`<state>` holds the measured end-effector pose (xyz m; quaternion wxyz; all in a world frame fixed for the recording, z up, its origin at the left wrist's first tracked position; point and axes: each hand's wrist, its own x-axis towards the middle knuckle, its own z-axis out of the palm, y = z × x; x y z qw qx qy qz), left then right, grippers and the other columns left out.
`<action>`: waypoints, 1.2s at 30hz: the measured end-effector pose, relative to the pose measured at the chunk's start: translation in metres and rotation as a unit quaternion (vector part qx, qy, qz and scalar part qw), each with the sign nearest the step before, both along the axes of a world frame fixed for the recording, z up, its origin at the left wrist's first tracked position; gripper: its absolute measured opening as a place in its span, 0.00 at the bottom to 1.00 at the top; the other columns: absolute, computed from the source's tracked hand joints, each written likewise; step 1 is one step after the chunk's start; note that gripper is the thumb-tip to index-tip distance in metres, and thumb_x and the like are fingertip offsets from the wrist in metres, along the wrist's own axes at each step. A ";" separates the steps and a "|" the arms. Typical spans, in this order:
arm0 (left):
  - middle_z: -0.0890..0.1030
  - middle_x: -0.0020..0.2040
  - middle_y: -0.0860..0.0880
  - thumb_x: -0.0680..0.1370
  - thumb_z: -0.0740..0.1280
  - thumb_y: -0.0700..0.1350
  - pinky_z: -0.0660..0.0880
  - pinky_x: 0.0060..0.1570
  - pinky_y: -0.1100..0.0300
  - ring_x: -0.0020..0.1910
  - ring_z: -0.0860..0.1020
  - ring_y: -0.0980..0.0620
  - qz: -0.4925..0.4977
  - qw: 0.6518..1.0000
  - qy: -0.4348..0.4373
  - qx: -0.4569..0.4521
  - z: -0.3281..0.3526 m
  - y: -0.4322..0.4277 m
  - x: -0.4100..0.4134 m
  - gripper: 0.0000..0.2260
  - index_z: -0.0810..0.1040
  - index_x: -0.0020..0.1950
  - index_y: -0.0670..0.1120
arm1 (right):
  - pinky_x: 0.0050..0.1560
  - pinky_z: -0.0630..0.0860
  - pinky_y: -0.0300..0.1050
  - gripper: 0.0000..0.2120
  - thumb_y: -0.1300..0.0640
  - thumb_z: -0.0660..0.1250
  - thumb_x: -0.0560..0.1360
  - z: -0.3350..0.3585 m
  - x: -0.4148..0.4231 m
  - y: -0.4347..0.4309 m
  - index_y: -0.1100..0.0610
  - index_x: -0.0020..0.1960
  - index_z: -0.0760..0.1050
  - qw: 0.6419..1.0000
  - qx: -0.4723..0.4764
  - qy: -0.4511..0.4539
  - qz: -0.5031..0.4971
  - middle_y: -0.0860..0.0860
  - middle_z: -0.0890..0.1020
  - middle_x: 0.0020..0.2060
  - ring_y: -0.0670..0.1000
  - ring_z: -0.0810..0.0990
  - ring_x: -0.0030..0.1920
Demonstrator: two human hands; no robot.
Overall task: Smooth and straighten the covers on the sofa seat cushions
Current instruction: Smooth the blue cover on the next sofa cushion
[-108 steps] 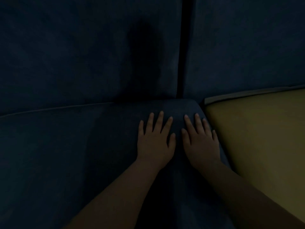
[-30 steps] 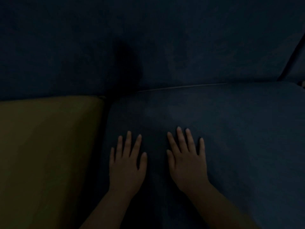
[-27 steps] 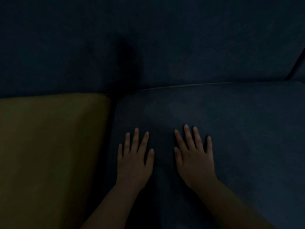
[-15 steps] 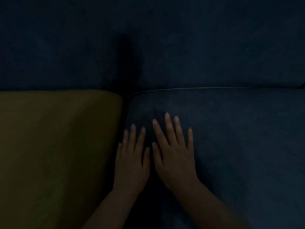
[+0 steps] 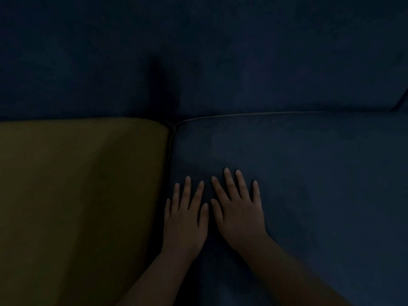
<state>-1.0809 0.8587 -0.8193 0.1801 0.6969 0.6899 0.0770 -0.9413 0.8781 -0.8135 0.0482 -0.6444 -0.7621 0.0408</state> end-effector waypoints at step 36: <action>0.39 0.79 0.53 0.80 0.40 0.59 0.41 0.74 0.49 0.77 0.38 0.52 0.036 0.996 -0.025 0.073 0.061 -0.158 0.093 0.26 0.45 0.78 0.58 | 0.72 0.51 0.63 0.27 0.46 0.46 0.81 0.060 0.087 -0.156 0.50 0.78 0.56 0.995 0.062 0.067 0.035 0.54 0.56 0.77 0.56 0.53 0.77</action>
